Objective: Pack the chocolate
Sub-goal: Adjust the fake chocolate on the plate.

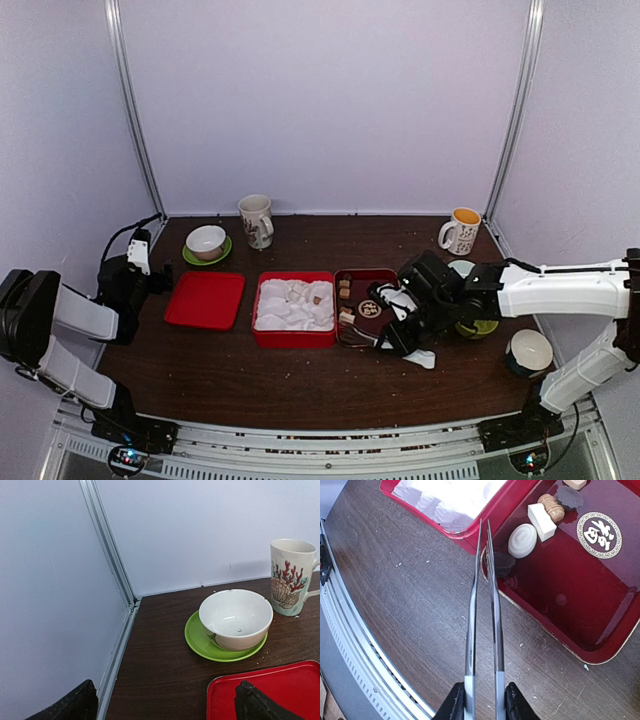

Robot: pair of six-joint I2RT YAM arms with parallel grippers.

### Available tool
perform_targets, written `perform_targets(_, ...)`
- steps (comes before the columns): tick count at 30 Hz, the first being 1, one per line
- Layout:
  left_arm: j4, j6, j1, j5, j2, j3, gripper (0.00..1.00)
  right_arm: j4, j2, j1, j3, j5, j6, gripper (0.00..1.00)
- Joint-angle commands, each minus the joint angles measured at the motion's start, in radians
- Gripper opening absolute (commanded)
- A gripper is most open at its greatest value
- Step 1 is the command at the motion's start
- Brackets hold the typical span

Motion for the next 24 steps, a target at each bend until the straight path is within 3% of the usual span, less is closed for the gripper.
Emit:
perform_targets(1,0.053,-0.002,0.010,-0.005,0.005,0.014,0.98,-0.019,0.025,0.005,0.039,-0.009,-0.026,0.25)
perform_targets(11,0.054,-0.002,0.009,-0.005,0.004,0.014,0.98,-0.122,0.058,0.005,0.064,0.091,-0.055,0.23)
perform_targets(18,0.053,-0.002,0.010,-0.005,0.005,0.014,0.98,-0.171,-0.008,-0.015,0.077,0.294,-0.021,0.20)
perform_targets(24,0.054,-0.002,0.010,-0.004,0.005,0.014,0.98,-0.092,-0.106,-0.015,0.055,0.169,-0.045,0.21)
